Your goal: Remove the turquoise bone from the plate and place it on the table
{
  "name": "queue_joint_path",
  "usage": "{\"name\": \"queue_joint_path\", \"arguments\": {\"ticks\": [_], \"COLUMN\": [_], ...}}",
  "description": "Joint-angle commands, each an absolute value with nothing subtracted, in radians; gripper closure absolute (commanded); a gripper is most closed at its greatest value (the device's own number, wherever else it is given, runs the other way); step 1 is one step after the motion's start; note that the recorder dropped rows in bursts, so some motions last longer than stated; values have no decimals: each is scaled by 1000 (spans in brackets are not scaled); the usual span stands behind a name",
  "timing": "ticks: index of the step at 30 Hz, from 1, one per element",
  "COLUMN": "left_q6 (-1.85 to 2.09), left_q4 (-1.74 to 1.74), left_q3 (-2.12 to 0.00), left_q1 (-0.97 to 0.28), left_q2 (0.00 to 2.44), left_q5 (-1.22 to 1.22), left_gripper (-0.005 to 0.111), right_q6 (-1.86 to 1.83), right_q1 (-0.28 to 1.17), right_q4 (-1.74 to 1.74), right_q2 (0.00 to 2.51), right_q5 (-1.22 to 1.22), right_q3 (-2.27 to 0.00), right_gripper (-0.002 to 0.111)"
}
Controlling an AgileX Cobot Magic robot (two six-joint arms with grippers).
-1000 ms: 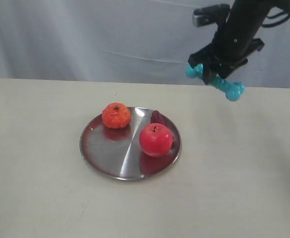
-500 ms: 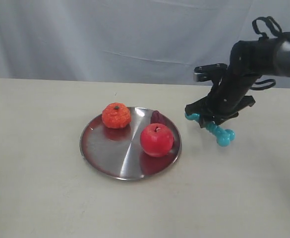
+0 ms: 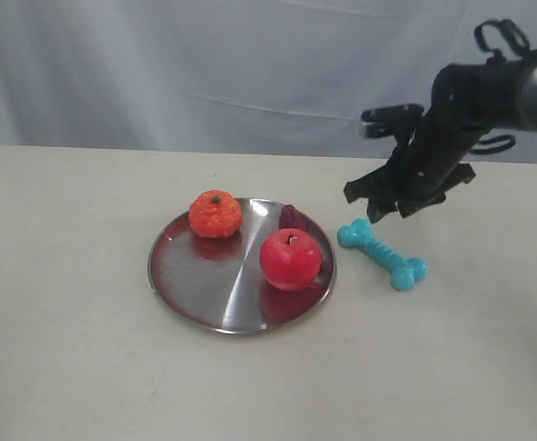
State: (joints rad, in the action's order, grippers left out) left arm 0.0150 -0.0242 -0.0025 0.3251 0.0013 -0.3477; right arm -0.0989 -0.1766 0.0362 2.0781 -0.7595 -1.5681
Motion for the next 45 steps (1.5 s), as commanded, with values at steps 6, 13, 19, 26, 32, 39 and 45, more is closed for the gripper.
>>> {"name": "queue_joint_path", "arguments": {"ticks": [6,13,19,26,32,39,45], "left_q6": [11,11,11,11,11,11,11], "left_q4": [-25,-25,-25,-25,-25,-25,-25], "left_q3": [0,0,0,0,0,0,0], "left_q1": [327,327,327,327,327,327,327], "left_q2": [0,0,0,0,0,0,0], "left_q5": [-342,-342,-342,-342,-342,-342,-342], "left_gripper": [107,107,107,107,107,107,107], "right_q6": [-129,-122,-44,38,55,123,123], "right_q1": [-179,-179,-179,-179,-178,-178,-178], "right_q4": [40,40,36,-77,-142,-27,-27], "right_q2": [1655,1380,1113,749,480,300,192], "right_q5": [-829,-921,-894,-678,-608,-604,-611], "right_q3": [-1569,-1569,-1514,-1241,-1035,-893,-872], "right_gripper": [109,109,109,109,109,109,109]}}
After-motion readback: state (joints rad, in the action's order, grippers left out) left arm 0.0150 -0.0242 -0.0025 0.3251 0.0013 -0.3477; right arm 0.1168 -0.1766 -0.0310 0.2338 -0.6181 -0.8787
